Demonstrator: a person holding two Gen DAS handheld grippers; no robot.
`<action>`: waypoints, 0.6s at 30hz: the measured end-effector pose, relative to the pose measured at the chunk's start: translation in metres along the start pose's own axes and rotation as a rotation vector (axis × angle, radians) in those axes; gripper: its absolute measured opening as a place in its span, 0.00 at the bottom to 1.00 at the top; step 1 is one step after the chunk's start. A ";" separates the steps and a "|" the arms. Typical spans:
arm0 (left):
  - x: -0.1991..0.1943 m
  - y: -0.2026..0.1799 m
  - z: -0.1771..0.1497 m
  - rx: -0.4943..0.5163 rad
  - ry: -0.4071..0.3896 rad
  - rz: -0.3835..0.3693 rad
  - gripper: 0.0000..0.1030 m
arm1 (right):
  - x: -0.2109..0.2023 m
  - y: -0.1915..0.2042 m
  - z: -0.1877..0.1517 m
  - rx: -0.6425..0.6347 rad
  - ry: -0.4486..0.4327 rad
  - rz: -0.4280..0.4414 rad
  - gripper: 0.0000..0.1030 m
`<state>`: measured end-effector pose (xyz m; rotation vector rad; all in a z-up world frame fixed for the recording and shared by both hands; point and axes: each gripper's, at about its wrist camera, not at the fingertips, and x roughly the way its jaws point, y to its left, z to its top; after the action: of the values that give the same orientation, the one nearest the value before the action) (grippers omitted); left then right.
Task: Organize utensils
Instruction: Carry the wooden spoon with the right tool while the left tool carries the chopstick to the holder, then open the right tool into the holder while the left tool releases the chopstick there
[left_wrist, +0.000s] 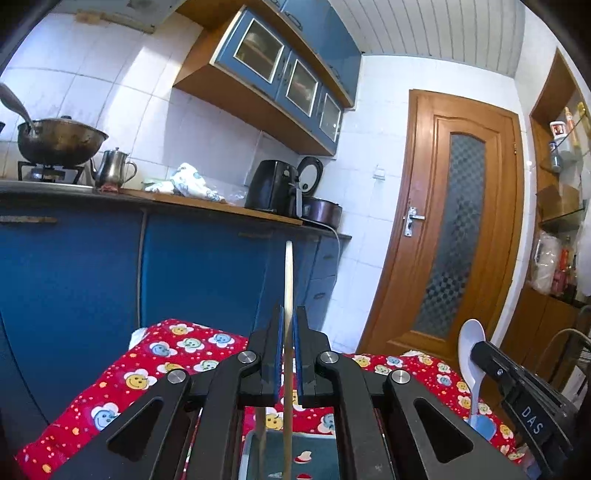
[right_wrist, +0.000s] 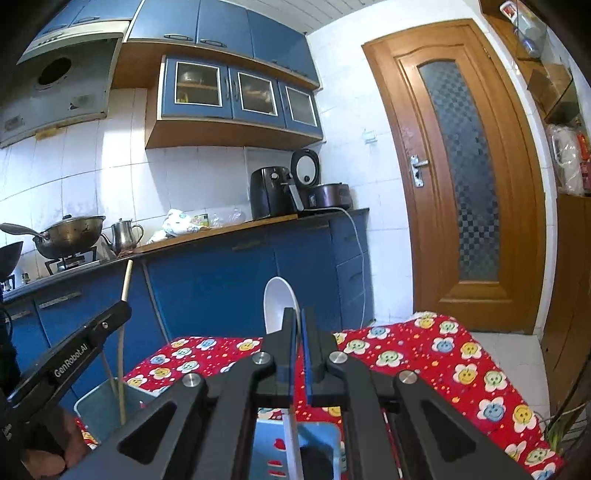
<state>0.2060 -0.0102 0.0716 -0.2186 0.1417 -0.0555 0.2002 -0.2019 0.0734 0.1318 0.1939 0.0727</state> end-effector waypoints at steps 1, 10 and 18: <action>-0.001 -0.001 0.000 0.003 0.001 -0.001 0.10 | 0.000 0.000 0.000 0.005 0.003 0.001 0.11; -0.007 -0.006 0.009 0.003 0.025 -0.011 0.29 | -0.009 -0.005 0.007 0.049 0.004 0.016 0.27; -0.026 -0.010 0.023 0.029 0.068 -0.029 0.35 | -0.029 0.000 0.025 0.041 0.007 0.015 0.31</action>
<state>0.1829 -0.0132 0.0991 -0.1898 0.2053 -0.0942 0.1763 -0.2076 0.1029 0.1740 0.2012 0.0836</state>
